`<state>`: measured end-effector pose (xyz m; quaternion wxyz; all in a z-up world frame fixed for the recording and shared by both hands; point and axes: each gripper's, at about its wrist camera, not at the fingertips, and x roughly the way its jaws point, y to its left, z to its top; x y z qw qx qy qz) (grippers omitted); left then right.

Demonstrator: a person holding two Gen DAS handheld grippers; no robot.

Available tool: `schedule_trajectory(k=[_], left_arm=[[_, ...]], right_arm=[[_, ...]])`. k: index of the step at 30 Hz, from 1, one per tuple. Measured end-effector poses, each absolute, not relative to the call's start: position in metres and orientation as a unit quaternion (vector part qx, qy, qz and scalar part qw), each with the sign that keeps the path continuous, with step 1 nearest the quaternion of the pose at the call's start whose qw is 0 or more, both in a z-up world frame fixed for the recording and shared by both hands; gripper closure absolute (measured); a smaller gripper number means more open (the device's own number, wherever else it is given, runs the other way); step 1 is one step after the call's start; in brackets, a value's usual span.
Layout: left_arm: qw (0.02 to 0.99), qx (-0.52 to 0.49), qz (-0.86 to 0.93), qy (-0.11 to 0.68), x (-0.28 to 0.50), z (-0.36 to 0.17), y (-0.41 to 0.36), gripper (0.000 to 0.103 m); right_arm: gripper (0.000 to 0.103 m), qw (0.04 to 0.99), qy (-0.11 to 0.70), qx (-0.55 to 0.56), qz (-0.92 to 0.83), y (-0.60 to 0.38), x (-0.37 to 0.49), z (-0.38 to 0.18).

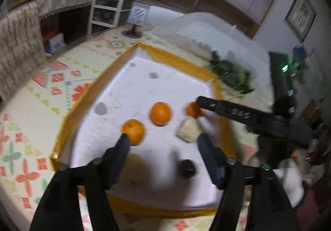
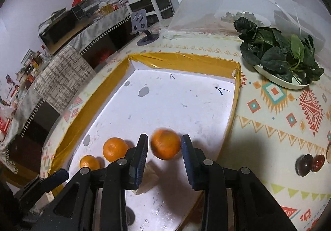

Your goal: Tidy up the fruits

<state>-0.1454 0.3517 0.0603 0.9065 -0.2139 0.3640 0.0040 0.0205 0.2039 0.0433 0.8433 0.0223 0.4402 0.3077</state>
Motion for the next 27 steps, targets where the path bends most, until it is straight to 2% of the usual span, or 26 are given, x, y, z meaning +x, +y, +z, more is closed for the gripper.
schedule_trajectory(k=[2,3,7,12,16,19,27], left_arm=[[0.91,-0.235,-0.021,0.34,-0.154,0.069,0.349,0.019],[0.914,-0.238,-0.025,0.327,-0.16,0.074,0.345,0.018],[0.928,-0.232,-0.073,0.282,-0.182,0.101,0.323,0.018],[0.924,-0.221,-0.132,0.282,-0.201,0.145,0.291,0.018],[0.936,-0.198,-0.148,0.249,-0.221,0.196,0.268,0.018],[0.94,-0.196,-0.165,0.227,-0.229,0.239,0.25,0.018],[0.944,-0.193,-0.212,0.163,-0.243,0.358,0.205,0.018]], right_arm=[[0.067,0.85,0.43,0.026,0.303,0.198,0.016,0.051],[0.067,0.852,0.426,0.031,0.303,0.191,0.012,0.057],[0.067,0.853,0.412,0.063,0.314,0.155,-0.007,0.082],[0.066,0.871,0.381,0.079,0.3,0.084,-0.044,0.126],[0.062,0.891,0.349,0.101,0.273,0.014,-0.076,0.171],[0.052,0.913,0.319,0.098,0.237,-0.034,-0.098,0.205],[0.052,0.948,0.267,0.099,0.145,-0.135,-0.147,0.274]])
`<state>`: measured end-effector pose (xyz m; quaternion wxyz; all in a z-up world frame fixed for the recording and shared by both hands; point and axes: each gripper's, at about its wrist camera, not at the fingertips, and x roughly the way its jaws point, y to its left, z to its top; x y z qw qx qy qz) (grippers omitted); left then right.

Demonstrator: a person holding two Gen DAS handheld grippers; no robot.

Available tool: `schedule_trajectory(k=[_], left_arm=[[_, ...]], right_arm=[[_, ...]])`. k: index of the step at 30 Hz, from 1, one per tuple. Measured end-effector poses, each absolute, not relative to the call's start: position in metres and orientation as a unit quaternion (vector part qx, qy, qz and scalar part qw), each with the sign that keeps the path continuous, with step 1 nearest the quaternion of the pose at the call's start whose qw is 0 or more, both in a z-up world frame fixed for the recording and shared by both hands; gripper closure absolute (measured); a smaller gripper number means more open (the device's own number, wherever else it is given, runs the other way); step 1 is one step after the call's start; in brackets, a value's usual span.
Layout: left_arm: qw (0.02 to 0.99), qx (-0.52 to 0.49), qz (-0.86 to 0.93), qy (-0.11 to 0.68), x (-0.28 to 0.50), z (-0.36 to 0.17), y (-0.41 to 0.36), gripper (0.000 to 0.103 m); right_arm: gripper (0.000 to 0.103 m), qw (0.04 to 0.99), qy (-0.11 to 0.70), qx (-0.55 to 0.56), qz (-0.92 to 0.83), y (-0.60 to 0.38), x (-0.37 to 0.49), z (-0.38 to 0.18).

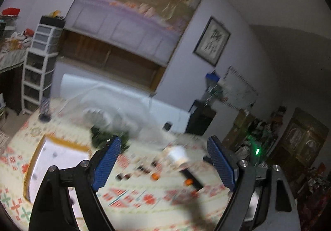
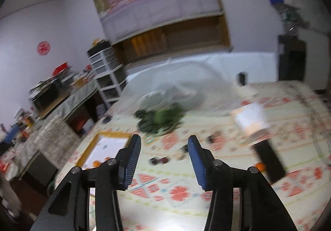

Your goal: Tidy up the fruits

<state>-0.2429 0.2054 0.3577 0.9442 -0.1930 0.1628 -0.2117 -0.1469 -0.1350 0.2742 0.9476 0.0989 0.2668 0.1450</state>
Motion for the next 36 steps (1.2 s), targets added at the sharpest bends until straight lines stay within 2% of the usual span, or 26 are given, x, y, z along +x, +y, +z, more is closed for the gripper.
schedule_trajectory(k=[5,9,12,13,14,16,17,22,24,31,33,34,36], left_arm=[[0.945,-0.196,-0.214,0.148,-0.249,0.426,0.19,0.018],[0.972,-0.147,-0.148,0.109,-0.269,0.484,0.176,0.018],[0.99,-0.104,-0.071,0.061,-0.292,0.528,0.166,0.014],[0.995,-0.083,-0.04,0.036,-0.303,0.541,0.161,0.008],[0.998,-0.064,-0.017,0.012,-0.311,0.55,0.155,0.001],[0.999,-0.013,0.032,-0.036,-0.327,0.557,0.14,0.0],[0.998,0.017,0.05,-0.045,-0.328,0.555,0.133,0.0],[0.997,0.055,0.034,0.044,-0.294,0.492,0.12,0.0],[0.995,0.069,0.034,0.057,-0.281,0.464,0.119,0.0],[0.97,0.045,-0.081,0.223,-0.19,0.323,0.114,0.0],[0.962,0.031,-0.104,0.249,-0.167,0.292,0.111,0.0],[0.958,0.026,-0.118,0.259,-0.155,0.274,0.109,0.001],[0.954,0.029,-0.116,0.276,-0.131,0.242,0.106,0.012]], right_arm=[[0.052,0.962,0.239,0.095,0.094,-0.183,-0.175,0.318],[0.052,0.973,0.209,0.079,0.053,-0.213,-0.201,0.361],[0.052,0.979,0.193,0.066,0.029,-0.23,-0.218,0.402],[0.049,0.98,0.188,0.062,0.024,-0.235,-0.222,0.412],[0.042,0.982,0.182,0.056,0.016,-0.238,-0.226,0.425],[0.031,0.984,0.172,0.046,0.007,-0.24,-0.229,0.437],[0.029,0.985,0.168,0.042,0.005,-0.24,-0.23,0.438],[0.027,0.975,0.209,0.059,0.041,-0.237,-0.203,0.385],[0.027,0.966,0.238,0.075,0.064,-0.233,-0.184,0.344],[0.027,0.913,0.358,0.147,0.127,-0.202,-0.092,0.184],[0.027,0.903,0.38,0.153,0.131,-0.192,-0.071,0.149],[0.028,0.9,0.389,0.15,0.131,-0.184,-0.059,0.13],[0.029,0.898,0.397,0.135,0.132,-0.168,-0.04,0.103]])
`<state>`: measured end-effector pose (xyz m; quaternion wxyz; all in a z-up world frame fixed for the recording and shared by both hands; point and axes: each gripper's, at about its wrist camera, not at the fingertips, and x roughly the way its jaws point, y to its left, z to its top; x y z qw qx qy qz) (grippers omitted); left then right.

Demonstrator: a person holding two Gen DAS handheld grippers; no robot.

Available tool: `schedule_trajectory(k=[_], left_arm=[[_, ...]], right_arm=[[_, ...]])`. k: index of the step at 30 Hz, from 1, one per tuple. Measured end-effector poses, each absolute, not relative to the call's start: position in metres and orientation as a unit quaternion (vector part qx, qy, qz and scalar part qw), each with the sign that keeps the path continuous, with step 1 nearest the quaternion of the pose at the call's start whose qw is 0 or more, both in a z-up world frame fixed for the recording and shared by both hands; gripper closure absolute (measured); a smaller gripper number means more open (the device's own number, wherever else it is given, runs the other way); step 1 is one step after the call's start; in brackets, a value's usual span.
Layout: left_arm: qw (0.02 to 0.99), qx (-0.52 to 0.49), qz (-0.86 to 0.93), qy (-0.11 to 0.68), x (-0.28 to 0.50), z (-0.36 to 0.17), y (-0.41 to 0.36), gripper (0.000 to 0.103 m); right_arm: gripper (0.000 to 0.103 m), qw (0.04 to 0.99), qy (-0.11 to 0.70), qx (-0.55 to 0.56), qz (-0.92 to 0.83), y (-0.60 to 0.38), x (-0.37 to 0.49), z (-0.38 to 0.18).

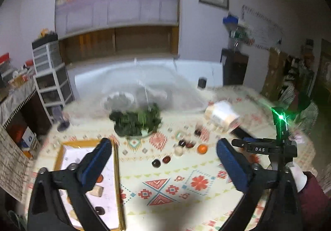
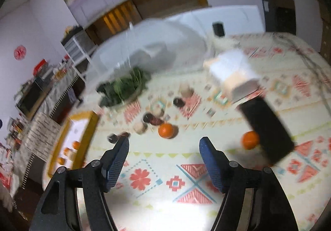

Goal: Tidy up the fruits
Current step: 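Grasp a white round piece with the left tool while the right tool grasps an orange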

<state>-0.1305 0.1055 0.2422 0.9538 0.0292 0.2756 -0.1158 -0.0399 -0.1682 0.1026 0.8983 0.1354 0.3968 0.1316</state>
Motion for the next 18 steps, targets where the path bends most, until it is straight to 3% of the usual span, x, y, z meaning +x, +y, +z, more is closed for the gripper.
schedule_trajectory(k=[1,3,12,18], left_arm=[[0.952,0.03,-0.119,0.28,-0.122,0.227,0.105,0.023],[0.946,0.023,-0.118,0.302,-0.095,0.2,0.102,0.029],[0.897,-0.082,-0.145,0.409,0.01,0.11,0.102,0.029],[0.875,-0.071,-0.159,0.452,0.044,0.07,0.073,0.029]], right_arm=[[0.029,0.898,0.4,0.129,0.131,-0.166,-0.033,0.093],[0.029,0.897,0.409,0.114,0.123,-0.157,-0.017,0.076],[0.029,0.888,0.428,0.115,0.125,-0.141,0.034,0.03],[0.041,0.886,0.43,0.102,0.142,-0.131,0.038,0.02]])
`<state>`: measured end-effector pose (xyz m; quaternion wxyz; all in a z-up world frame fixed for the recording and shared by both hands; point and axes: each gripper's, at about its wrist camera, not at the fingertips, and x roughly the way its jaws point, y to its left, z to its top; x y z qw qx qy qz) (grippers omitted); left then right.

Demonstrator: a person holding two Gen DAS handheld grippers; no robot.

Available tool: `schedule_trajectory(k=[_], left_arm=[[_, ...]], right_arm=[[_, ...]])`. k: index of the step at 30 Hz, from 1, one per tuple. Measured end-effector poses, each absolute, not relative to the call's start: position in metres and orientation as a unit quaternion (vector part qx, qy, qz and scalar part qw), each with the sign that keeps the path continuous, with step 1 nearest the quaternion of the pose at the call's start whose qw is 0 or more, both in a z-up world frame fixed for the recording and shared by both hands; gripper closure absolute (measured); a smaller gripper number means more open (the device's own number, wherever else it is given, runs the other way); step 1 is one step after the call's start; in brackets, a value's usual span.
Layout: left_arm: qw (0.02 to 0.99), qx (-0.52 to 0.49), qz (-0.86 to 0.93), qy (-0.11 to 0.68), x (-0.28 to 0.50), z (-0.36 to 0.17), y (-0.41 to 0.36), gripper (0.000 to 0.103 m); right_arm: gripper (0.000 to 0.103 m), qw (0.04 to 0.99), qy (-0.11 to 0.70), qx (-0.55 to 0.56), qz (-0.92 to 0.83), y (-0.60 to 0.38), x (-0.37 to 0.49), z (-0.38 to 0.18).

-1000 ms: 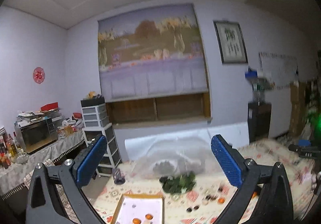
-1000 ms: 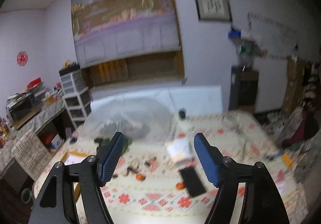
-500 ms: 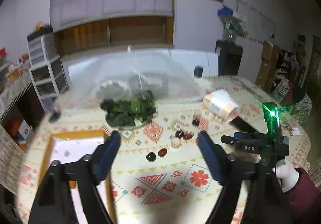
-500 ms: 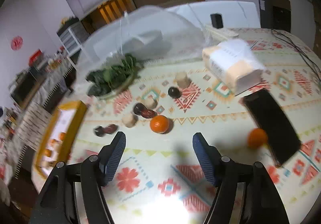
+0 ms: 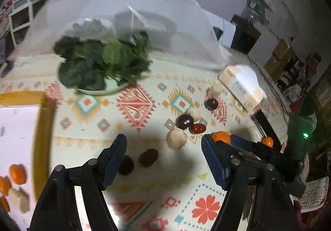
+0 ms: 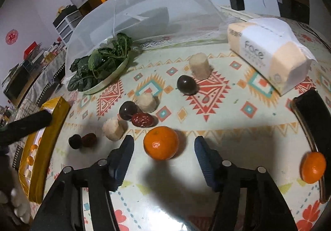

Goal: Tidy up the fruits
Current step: 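Grasp a white round piece with the left tool while the right tool grasps an orange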

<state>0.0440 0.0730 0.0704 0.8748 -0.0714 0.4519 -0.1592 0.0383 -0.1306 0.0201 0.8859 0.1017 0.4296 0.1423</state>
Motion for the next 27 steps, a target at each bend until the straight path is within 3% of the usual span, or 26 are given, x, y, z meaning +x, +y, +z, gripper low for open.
schedule_trajectory(k=[4,5,21,23,25,27], left_arm=[[0.866,-0.062,-0.166,0.468,0.061,0.049,0.056,0.029],[0.863,-0.061,-0.165,0.473,0.064,0.044,0.053,0.029],[0.857,0.031,-0.162,0.489,0.079,0.015,0.013,0.031],[0.862,0.049,-0.149,0.482,0.08,0.014,0.007,0.056],[0.864,0.069,-0.139,0.479,0.079,0.014,0.001,0.074],[0.863,0.065,-0.138,0.481,0.078,0.015,0.001,0.074]], right_arm=[[0.063,0.89,0.423,0.078,0.148,-0.124,0.034,0.019],[0.065,0.89,0.423,0.08,0.15,-0.124,0.034,0.018],[0.065,0.887,0.415,0.155,0.134,-0.16,0.036,0.019],[0.065,0.887,0.413,0.157,0.132,-0.162,0.035,0.021],[0.064,0.888,0.411,0.16,0.129,-0.164,0.036,0.021],[0.064,0.888,0.412,0.161,0.128,-0.165,0.037,0.02]])
